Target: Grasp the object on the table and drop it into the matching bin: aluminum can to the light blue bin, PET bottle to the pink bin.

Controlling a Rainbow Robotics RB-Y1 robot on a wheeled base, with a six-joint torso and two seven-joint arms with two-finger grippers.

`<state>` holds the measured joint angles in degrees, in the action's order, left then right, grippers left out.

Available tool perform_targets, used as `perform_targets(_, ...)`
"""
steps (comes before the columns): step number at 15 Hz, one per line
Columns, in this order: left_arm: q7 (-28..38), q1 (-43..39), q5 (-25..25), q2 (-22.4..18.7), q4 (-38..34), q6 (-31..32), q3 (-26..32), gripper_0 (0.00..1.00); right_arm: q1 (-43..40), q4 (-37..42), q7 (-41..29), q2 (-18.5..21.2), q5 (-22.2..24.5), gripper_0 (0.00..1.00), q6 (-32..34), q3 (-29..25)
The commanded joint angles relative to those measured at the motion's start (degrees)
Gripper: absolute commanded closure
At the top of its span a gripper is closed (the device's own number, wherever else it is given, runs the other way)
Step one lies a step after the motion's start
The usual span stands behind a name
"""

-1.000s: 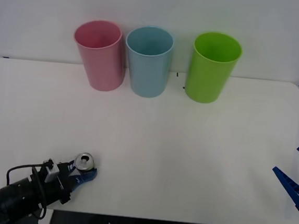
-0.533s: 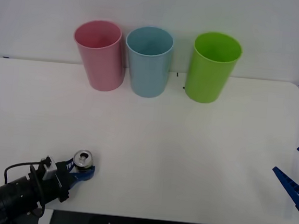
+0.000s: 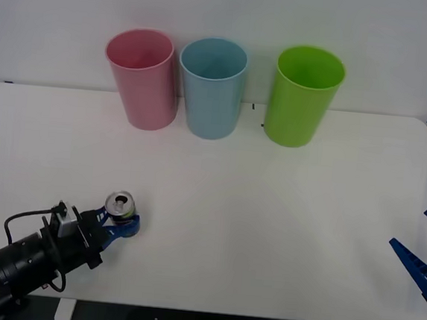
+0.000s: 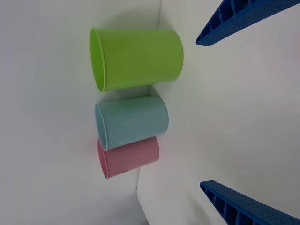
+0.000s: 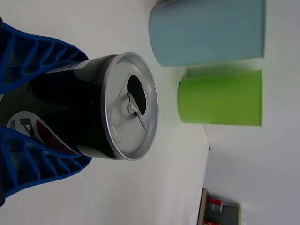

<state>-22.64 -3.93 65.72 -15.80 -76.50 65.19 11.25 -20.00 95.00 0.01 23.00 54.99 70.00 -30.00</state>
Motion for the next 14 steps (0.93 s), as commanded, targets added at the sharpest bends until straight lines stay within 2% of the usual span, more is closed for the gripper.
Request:
perform_targets(1, 4.44, 0.24, -0.68, -0.02, -3.04, 0.02, 3.08, 1.0, 0.0, 0.0, -0.01, 0.0, 0.01, 0.0, 0.0, 0.0)
perform_targets(6, 16.84, 2.35, -0.68, -0.37, -9.37, -0.07, 8.35, 1.0, 0.0, 0.0, -0.01, 0.0, 0.01, 0.0, 0.0, 0.0)
perform_targets(8, 19.12, 4.37, -0.41, -0.37, -10.24, -0.15, 9.05, 1.0, 0.0, 0.0, -0.01, 0.0, 0.01, 0.0, 0.0, 0.0)
perform_targets(14, 28.96, 14.65, 5.12, -0.46, -10.6, -1.47, 9.67, 1.0, 0.0, 0.0, -0.01, 0.0, 0.01, 0.0, 0.0, 0.0)
